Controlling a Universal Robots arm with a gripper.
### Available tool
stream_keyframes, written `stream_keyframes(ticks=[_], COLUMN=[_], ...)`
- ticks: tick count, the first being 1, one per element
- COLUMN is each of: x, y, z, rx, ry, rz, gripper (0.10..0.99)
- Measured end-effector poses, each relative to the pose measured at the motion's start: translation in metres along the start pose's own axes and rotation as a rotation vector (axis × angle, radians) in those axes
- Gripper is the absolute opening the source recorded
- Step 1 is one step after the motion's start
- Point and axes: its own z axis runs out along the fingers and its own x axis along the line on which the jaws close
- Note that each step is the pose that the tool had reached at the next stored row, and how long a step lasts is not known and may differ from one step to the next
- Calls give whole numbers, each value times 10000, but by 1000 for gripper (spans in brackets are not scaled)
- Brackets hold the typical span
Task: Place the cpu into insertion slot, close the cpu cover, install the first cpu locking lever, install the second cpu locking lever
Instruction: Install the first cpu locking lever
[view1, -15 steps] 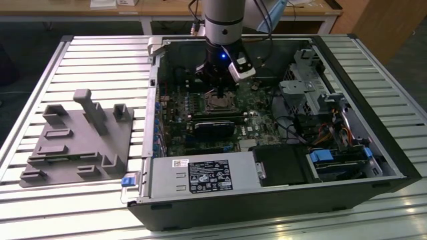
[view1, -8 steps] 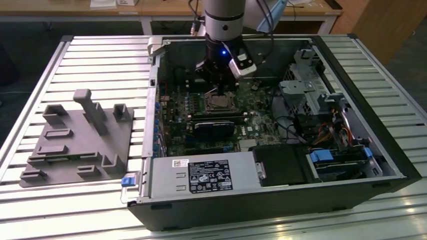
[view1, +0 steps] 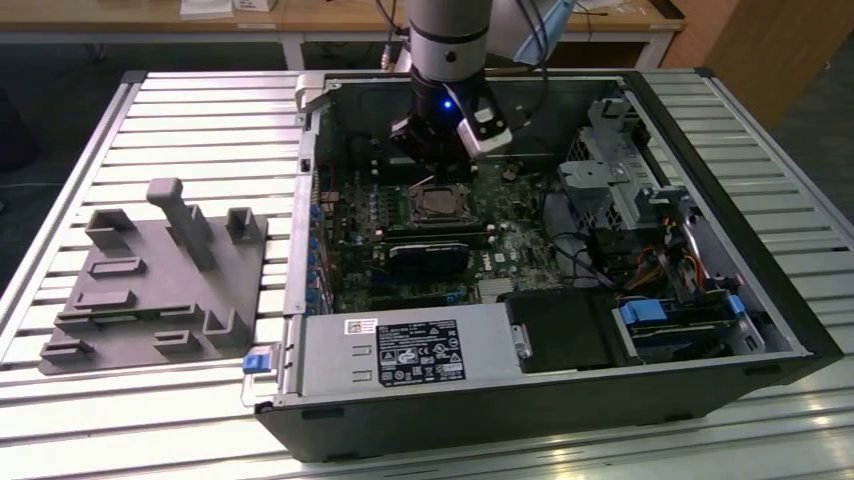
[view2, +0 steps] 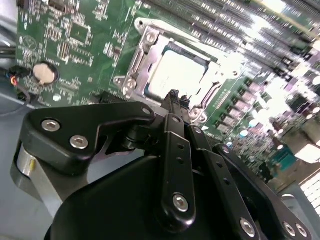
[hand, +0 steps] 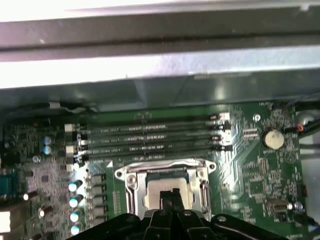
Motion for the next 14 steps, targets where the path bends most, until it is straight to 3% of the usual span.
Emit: stream_keyframes(ticks=[1,3,8,9,14], x=[0,0,2,2,9], y=[0,0,6,12,81], z=[0,1,15,17,33], rx=[-59,-76,-109,-112,-115], ry=[0,-56,-389,-424,-450], rz=[1,-2,-31,-34,-36], gripper=[106,106,106,106,106])
